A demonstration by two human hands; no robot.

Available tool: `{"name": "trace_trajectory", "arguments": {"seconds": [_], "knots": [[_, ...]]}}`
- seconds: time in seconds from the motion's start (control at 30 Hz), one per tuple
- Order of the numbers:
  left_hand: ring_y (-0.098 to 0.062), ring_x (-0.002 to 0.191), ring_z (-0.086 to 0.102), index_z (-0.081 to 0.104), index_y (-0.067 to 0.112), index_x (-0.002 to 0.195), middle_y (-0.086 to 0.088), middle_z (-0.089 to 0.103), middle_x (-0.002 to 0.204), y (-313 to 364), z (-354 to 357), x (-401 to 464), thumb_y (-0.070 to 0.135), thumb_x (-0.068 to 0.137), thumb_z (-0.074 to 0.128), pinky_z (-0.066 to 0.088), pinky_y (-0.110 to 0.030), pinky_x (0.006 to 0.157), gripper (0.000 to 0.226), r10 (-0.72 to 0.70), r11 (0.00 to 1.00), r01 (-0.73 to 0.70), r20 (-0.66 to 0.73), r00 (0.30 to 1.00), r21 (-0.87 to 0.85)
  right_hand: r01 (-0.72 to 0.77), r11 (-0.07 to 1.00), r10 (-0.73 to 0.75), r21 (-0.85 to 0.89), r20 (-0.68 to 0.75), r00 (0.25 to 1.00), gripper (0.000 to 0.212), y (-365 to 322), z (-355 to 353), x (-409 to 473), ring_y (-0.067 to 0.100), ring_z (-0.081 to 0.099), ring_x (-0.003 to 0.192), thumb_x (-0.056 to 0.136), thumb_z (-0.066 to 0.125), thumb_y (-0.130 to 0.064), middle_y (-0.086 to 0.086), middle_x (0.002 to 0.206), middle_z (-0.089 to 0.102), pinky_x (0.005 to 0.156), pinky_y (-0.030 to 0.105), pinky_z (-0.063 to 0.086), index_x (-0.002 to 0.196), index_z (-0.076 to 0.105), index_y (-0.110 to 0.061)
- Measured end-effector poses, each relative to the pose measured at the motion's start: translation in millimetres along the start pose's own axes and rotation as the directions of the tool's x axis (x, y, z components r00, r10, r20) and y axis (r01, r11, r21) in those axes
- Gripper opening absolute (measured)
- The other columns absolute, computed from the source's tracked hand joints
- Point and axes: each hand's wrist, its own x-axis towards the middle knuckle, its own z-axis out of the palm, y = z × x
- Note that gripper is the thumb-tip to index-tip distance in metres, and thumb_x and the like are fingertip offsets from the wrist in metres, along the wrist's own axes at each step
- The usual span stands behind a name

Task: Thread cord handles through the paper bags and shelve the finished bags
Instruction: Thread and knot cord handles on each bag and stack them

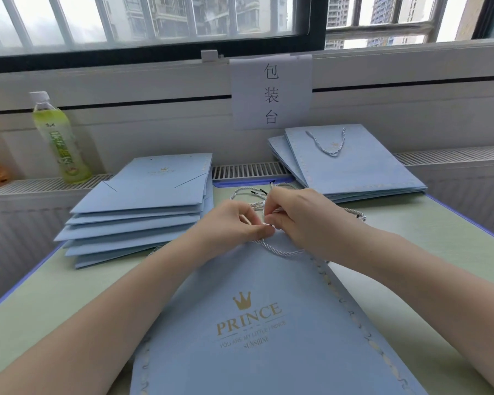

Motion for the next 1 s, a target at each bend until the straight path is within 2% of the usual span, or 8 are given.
{"name": "trace_trajectory", "arguments": {"seconds": [0.07,0.17,0.43,0.57,0.7,0.83,0.9,1.0], "knots": [[-0.006,0.056,0.045,0.059,0.014,0.07,0.002,0.053,0.062,2.6,-5.9,-2.4,0.032,0.079,0.075,0.034,-0.016,0.054,0.025,-0.011,1.0,0.011,0.013,1.0,-0.002,0.019,0.997,-0.018,0.076,-0.019,1.0,0.007,-1.2,0.6,0.1,0.022,0.055,0.088,0.091,0.055,-0.014,0.002,0.089,0.064,0.079,0.033,0.046,0.097,0.06,-0.014],[-0.013,0.065,0.038,0.06,0.013,0.072,-0.003,0.046,0.068,5.8,-14.2,-7.1,0.04,0.079,0.072,0.027,-0.025,0.058,0.031,-0.07,0.993,0.061,0.095,0.993,0.1,0.046,0.992,-0.043,0.113,-0.029,0.999,0.016,-3.0,-0.4,-0.5,0.011,0.049,0.077,0.089,0.056,-0.005,-0.016,0.071,0.051,0.068,0.017,0.039,0.099,0.066,-0.013],[-0.013,0.069,0.048,0.072,0.015,0.075,0.002,0.057,0.069,-0.1,-23.7,-2.1,0.036,0.075,0.077,0.035,-0.028,0.071,0.021,-0.107,0.991,0.089,0.182,0.978,0.104,0.161,0.984,-0.157,-0.073,0.053,0.986,0.011,-2.8,-1.7,-0.6,0.021,0.052,0.088,0.095,0.051,-0.019,0.0,0.098,0.059,0.079,0.036,0.043,0.096,0.061,-0.014],[-0.015,0.072,0.05,0.075,0.021,0.069,-0.001,0.061,0.072,-0.8,-26.9,-2.4,0.036,0.06,0.073,0.037,-0.03,0.074,0.018,-0.09,0.995,0.095,0.22,0.971,-0.01,0.277,0.951,-0.283,-0.136,-0.023,0.959,0.005,-6.2,0.6,-2.9,0.025,0.054,0.076,0.092,0.057,-0.014,0.001,0.089,0.058,0.067,0.041,0.047,0.09,0.061,-0.012],[-0.022,0.083,0.046,0.075,0.012,0.086,-0.015,0.059,0.089,-2.0,-29.4,-2.1,0.025,0.064,0.069,0.037,-0.037,0.078,0.026,-0.112,0.986,0.142,0.282,0.953,-0.089,0.344,0.926,-0.356,-0.154,-0.056,0.933,0.012,-8.3,7.5,-5.5,0.027,0.053,0.06,0.078,0.07,-0.004,0.002,0.077,0.056,0.051,0.04,0.048,0.082,0.06,-0.011],[-0.03,0.077,0.056,0.068,-0.005,0.091,-0.03,0.064,0.094,-1.8,-30.0,-1.2,0.014,0.072,0.067,0.047,-0.041,0.076,0.027,-0.163,0.965,0.213,0.284,0.945,-0.156,0.288,0.958,-0.287,0.01,-0.049,0.957,0.011,-13.2,6.5,-4.3,0.021,0.053,0.075,0.085,0.068,-0.022,0.003,0.084,0.059,0.069,0.037,0.045,0.086,0.065,-0.011],[-0.025,0.062,0.053,0.064,-0.003,0.079,-0.022,0.061,0.079,-0.9,-28.0,0.0,0.012,0.085,0.059,0.045,-0.032,0.063,0.017,-0.211,0.951,0.259,0.26,0.942,-0.168,0.236,0.964,-0.233,0.125,-0.035,0.972,0.009,-10.4,5.0,-2.0,0.012,0.051,0.073,0.084,0.069,-0.022,-0.002,0.081,0.06,0.072,0.03,0.043,0.086,0.071,-0.013],[-0.021,0.05,0.047,0.057,0.007,0.064,-0.012,0.055,0.064,-0.6,-25.2,1.3,0.013,0.091,0.05,0.038,-0.025,0.054,0.028,-0.278,0.934,0.311,0.191,0.942,-0.177,0.168,0.956,-0.168,0.24,-0.022,0.986,0.005,-7.7,3.6,-0.8,-0.003,0.05,0.07,0.082,0.07,-0.014,-0.015,0.074,0.055,0.066,0.009,0.035,0.086,0.073,-0.014]]}}
